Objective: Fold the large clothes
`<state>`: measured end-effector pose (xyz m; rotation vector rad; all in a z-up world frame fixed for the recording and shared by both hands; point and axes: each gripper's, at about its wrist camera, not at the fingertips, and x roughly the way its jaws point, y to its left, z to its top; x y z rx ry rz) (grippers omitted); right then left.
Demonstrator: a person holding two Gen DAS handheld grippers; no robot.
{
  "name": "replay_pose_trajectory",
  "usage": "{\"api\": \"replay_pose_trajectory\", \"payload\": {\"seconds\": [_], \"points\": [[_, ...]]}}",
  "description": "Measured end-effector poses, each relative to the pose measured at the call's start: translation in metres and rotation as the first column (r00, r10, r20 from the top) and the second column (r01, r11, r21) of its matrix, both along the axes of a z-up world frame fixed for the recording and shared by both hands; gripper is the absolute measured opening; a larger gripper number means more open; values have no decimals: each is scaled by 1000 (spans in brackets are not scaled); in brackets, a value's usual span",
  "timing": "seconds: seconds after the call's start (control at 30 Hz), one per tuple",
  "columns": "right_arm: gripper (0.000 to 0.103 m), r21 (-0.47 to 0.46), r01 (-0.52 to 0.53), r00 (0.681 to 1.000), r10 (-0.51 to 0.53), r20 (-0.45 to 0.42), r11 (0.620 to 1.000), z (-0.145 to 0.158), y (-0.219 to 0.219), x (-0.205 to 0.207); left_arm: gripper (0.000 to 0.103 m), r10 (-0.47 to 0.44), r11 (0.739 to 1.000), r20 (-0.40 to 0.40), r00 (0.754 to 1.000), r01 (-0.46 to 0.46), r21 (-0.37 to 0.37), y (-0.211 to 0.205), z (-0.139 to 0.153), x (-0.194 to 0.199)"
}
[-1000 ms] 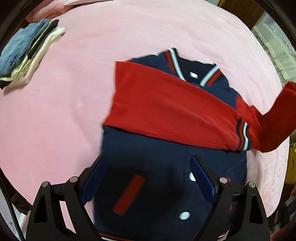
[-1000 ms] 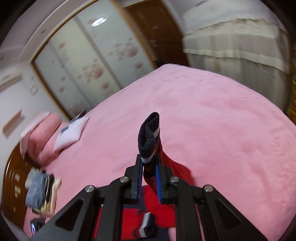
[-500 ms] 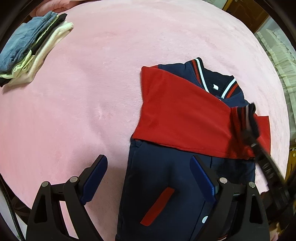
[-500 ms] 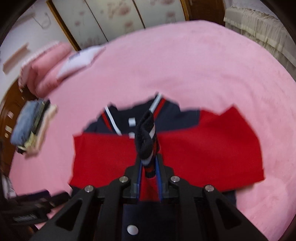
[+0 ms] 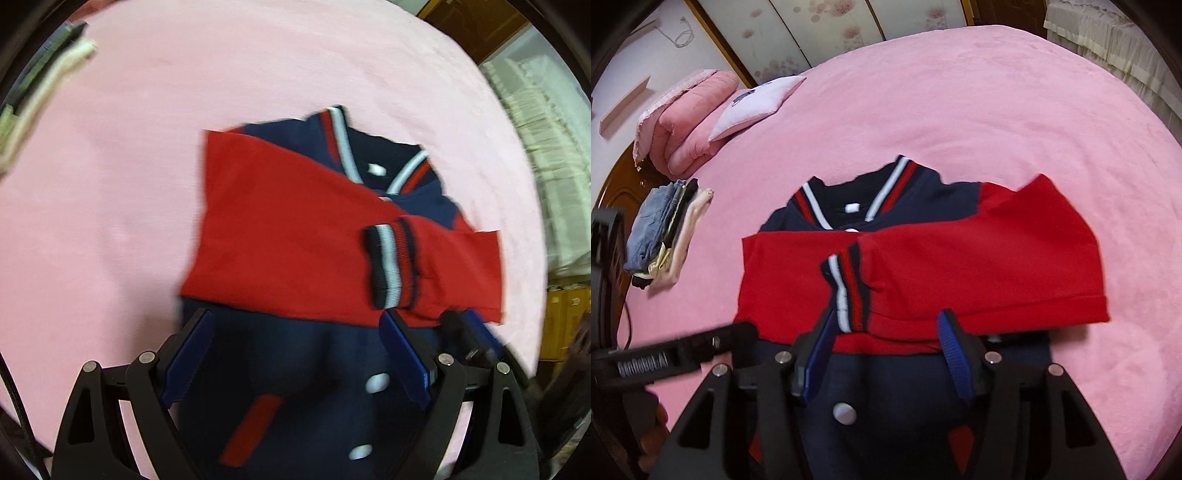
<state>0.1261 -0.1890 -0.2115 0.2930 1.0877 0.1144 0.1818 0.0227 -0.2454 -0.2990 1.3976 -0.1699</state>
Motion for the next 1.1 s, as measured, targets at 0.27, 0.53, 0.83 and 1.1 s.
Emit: {"api": "replay_pose_trajectory", "payload": {"seconds": [0.27,0.53,0.83,1.1], "points": [[57,-25,19,999,-20,-42,999,-8,-33,-17,77,0,994,-42,999,-5,-111,-55,-25,16],[57,-13,23,992,-25,-123,1000,-26,-69,-29,59,1,1000,-26,1000,-1,6,-97,-37,22],[57,46,11,993,-5,-121,999,-31,-89,-18,9,35,997,33,999,-37,68,-114,-32,20],[57,73,5,993,4,-122,997,-35,-91,-10,7,101,995,85,991,-100,-12,-107,-8,23]]}}
